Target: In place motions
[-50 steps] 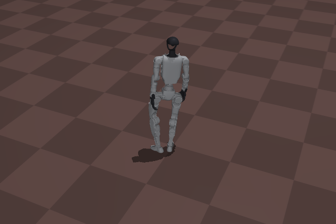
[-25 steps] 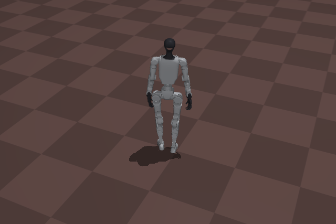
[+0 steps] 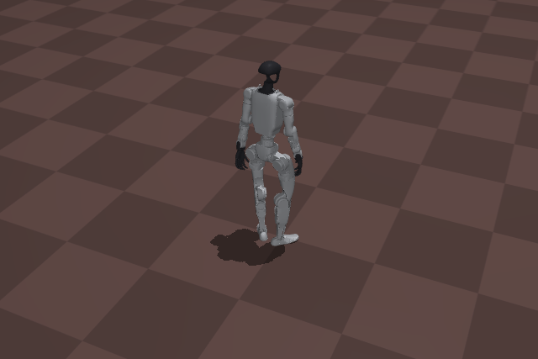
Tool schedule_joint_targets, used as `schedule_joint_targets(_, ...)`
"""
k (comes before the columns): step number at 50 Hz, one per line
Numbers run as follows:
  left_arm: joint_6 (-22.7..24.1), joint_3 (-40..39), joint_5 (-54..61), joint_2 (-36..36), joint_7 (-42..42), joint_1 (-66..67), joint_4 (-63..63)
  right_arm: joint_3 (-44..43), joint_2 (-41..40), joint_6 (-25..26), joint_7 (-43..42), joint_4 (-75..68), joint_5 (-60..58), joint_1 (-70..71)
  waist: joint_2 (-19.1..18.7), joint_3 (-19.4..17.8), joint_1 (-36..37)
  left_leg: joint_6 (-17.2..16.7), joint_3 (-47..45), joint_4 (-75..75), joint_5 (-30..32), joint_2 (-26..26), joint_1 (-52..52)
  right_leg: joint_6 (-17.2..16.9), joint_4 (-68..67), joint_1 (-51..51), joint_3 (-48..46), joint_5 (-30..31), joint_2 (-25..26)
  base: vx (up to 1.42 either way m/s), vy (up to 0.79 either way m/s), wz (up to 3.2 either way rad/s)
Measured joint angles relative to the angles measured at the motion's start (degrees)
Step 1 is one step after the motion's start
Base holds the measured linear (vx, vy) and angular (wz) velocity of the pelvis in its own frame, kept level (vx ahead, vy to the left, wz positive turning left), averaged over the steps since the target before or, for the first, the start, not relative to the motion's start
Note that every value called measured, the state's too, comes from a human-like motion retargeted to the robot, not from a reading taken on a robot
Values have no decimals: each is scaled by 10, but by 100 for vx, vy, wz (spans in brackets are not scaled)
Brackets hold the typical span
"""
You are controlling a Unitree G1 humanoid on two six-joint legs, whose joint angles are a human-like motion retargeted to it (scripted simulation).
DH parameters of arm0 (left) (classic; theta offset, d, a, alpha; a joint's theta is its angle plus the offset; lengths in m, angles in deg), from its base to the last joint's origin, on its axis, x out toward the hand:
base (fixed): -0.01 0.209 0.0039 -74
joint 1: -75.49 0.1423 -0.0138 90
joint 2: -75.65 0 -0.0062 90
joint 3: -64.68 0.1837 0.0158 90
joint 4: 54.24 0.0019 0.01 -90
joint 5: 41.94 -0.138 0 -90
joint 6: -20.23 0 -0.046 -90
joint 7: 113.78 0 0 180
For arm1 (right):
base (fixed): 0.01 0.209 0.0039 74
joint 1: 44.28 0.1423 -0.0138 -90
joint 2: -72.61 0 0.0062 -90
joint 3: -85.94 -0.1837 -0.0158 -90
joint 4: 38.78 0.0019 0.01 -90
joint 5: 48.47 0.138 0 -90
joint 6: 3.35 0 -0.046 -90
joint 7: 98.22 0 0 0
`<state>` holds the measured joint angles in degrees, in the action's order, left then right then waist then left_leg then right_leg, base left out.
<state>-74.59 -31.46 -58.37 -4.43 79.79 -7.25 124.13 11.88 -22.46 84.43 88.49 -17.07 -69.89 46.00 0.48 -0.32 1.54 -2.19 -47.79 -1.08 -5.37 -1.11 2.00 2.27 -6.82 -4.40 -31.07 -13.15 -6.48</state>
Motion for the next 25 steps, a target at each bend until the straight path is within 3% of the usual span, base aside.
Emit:
schedule_joint_targets(5,3,-11,16,-5,-5,-6,-14,-39,2,15,-18,-88,17,-9,-1,16,8,-10,-53,1,-14,-11,0,-30,2,42,-196,-16,-30,-10,-20,-155)
schedule_joint_targets(8,3,-20,29,-11,-6,-15,-16,-80,3,24,-32,-155,54,-11,9,20,2,-15,-69,4,-21,-3,4,-57,28,62,-248,53,-39,-7,-22,-101)
schedule_joint_targets(10,3,-25,36,-17,-9,-21,-19,-109,5,30,-40,-193,84,-12,17,20,-5,-18,-79,4,-23,5,11,-61,57,63,-237,119,-37,-7,-26,-84)
schedule_joint_targets(16,8,-28,46,-25,-21,-30,-27,-165,14,32,-60,-229,135,-30,13,27,-35,-32,-99,12,-12,-8,29,-40,98,58,-183,130,-4,-5,-27,-63)
schedule_joint_targets(25,10,-34,54,-10,-13,-32,-31,-157,8,23,-58,-194,95,-43,0,35,-67,-59,-146,26,15,-31,68,-20,96,43,-81,120,25,-1,-25,-86)
